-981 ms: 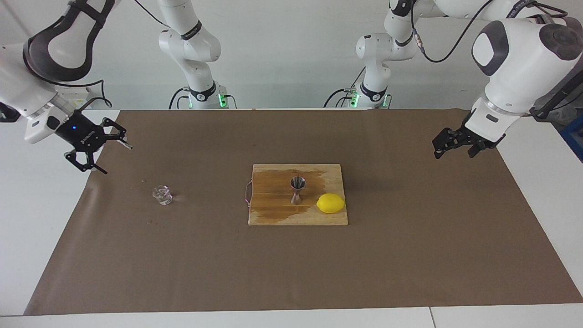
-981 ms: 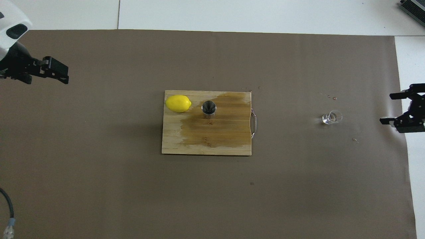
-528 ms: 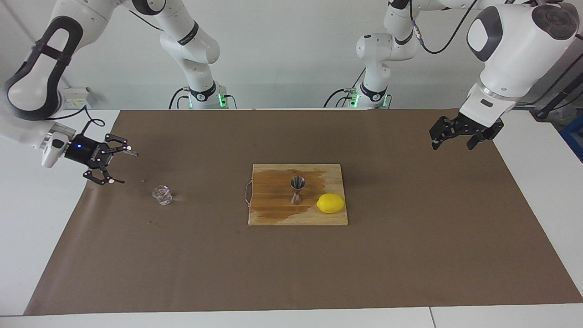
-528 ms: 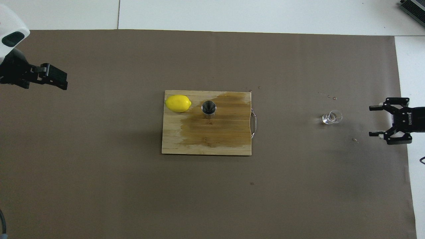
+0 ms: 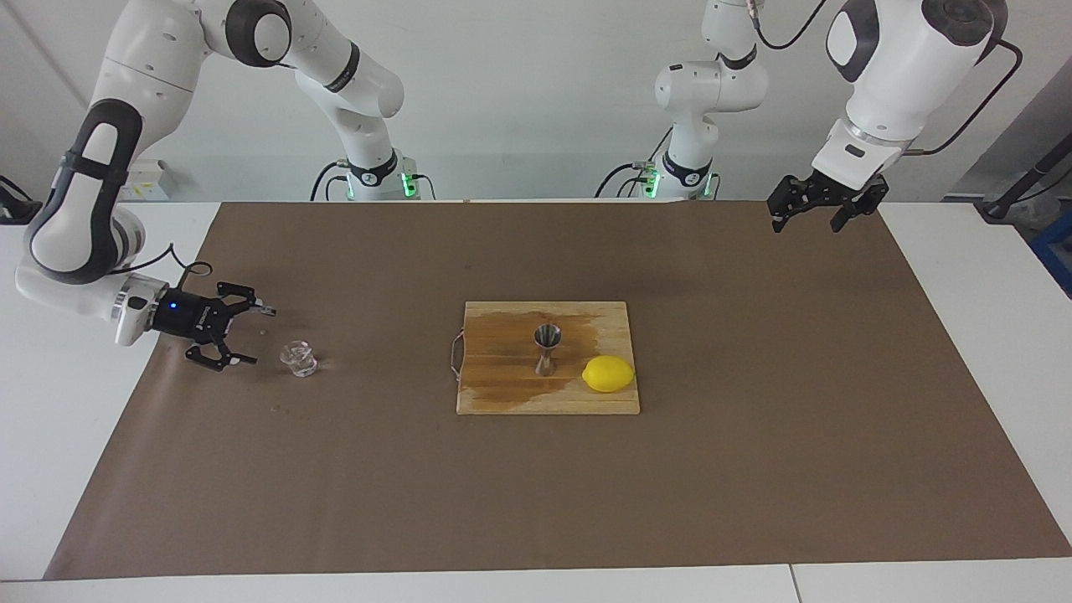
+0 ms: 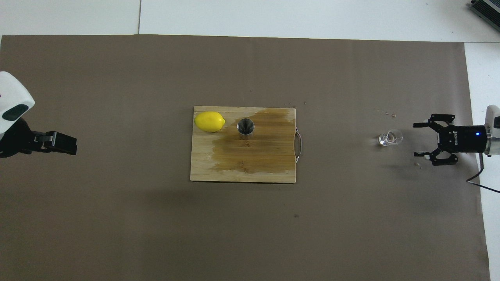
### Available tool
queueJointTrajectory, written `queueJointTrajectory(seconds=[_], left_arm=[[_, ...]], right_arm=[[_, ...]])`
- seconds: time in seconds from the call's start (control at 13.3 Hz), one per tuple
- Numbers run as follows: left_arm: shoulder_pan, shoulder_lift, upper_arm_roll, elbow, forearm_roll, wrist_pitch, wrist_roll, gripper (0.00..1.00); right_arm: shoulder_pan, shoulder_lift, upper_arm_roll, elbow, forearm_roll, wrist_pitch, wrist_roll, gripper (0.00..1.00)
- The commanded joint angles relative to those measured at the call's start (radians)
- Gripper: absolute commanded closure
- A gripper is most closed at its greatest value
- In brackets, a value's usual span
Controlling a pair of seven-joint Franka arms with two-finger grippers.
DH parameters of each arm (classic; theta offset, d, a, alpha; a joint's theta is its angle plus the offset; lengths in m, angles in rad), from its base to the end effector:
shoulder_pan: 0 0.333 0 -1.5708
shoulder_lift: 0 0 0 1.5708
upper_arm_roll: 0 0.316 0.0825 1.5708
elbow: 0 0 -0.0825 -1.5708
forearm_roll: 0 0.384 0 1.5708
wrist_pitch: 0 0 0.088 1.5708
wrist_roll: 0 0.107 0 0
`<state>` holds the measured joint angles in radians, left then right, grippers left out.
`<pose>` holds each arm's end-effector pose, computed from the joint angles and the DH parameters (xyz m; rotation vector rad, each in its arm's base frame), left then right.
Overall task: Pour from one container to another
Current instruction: 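Close the right gripper around the small clear glass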
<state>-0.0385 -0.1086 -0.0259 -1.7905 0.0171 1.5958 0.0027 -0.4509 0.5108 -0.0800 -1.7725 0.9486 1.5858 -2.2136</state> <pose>0.5160 -0.0321 0.5813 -3.1144 0.1059 0.1333 0.5608 -0.2253 0.2721 -1.7528 -1.3324 -0.8728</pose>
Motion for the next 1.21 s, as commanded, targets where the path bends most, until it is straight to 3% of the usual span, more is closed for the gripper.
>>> queueJointTrajectory(seconds=[0.0,1.13], left_arm=[[0.009,-0.019,-0.005,-0.030,0.007,0.002,0.014,0.00],[0.032,-0.025,-0.002,-0.013,0.007,0.041,-0.041,0.00]], right_arm=[[0.001,0.080,0.012,0.062,0.029,-0.024,-0.044,0.00],[0.058,0.117,0.013,0.051,0.062,0.023,-0.113,0.00]])
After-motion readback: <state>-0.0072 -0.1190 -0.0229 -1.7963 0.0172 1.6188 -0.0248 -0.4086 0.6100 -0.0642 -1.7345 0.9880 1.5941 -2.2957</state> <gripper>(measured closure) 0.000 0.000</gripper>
